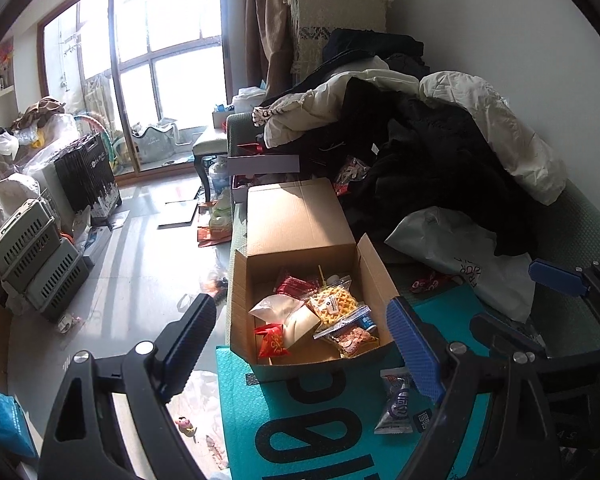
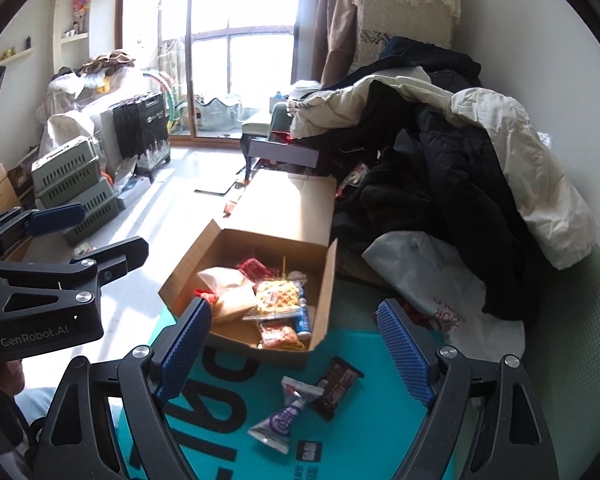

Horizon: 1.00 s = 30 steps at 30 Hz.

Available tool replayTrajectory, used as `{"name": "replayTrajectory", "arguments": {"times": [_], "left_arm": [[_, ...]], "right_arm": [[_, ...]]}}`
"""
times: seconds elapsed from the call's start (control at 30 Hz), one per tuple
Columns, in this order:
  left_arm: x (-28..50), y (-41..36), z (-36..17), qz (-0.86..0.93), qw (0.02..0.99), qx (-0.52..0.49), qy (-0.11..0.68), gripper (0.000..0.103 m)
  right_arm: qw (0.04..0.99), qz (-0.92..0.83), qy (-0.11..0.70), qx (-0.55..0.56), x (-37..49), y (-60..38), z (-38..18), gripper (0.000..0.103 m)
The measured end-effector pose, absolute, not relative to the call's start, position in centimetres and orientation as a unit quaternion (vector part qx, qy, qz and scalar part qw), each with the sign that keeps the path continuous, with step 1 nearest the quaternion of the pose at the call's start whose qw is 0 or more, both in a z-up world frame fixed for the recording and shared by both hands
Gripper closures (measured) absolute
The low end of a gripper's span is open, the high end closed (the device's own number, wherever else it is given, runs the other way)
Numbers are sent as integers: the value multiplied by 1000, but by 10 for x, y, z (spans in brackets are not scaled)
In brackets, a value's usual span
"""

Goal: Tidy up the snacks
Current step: 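Withdraw both open tools from the box back toward the remaining snacks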

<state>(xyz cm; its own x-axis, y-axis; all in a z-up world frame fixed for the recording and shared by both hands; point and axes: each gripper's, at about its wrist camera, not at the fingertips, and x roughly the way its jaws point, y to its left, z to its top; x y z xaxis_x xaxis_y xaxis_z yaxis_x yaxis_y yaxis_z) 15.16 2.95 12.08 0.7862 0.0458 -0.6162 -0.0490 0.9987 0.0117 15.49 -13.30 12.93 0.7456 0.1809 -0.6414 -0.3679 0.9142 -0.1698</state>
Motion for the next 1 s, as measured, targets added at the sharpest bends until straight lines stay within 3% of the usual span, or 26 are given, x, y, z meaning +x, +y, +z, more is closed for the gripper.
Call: {"name": "replayTrajectory", "arguments": {"times": [0.4,1.0], "left_arm": [[108,12,98,-3,940,3,340,16],[85,-11,13,-36,906,-21,422,16]], "right_arm": [[918,142,349,-121,114,-154,107,17],[886,152,425,-104,80,-184,18,17]]}}
